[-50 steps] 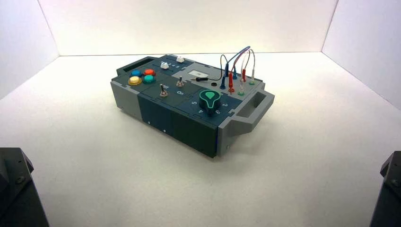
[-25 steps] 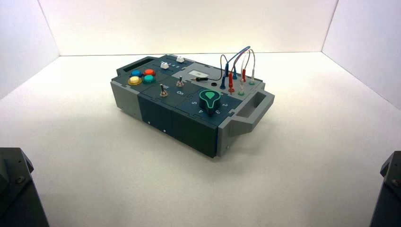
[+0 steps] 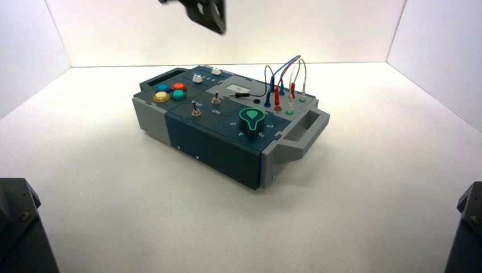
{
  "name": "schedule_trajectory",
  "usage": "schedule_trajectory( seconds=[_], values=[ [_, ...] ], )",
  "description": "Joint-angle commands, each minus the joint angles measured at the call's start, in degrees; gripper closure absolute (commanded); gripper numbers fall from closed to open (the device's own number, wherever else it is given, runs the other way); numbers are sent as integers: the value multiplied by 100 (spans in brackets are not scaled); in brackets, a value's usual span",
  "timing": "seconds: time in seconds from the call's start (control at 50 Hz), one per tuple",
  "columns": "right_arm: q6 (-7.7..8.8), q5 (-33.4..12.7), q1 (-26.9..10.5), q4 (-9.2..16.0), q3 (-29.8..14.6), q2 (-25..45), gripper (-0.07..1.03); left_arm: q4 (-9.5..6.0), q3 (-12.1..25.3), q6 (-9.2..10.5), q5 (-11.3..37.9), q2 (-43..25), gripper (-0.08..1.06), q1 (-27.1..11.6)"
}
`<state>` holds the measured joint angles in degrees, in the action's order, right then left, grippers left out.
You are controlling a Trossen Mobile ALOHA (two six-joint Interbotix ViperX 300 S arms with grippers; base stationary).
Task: Move the top slider to position 1.
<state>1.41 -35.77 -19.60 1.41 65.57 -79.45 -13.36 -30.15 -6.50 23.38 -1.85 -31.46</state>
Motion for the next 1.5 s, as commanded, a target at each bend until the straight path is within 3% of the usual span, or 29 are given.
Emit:
schedule_trajectory(
  seconds=[0.02, 0.28, 0.5, 0.84, 1.5],
  values=[
    [-26, 44, 26, 9, -79, 123, 99, 18, 413, -26, -9, -352, 101, 18],
    [-26, 44, 26, 9, -79, 141, 99, 141, 932, -105, 44, -1134, 101, 35],
    [-26, 53, 26, 0, -79, 149, 99, 149, 1204, -105, 88, -1582, 101, 176],
    [-26, 53, 26, 0, -79, 158, 99, 158, 1301, -229, 97, -1679, 101, 510],
    [-26, 53, 26, 0, -97, 158, 99, 158, 1283, -281, 123, -1907, 101, 510]
  ],
)
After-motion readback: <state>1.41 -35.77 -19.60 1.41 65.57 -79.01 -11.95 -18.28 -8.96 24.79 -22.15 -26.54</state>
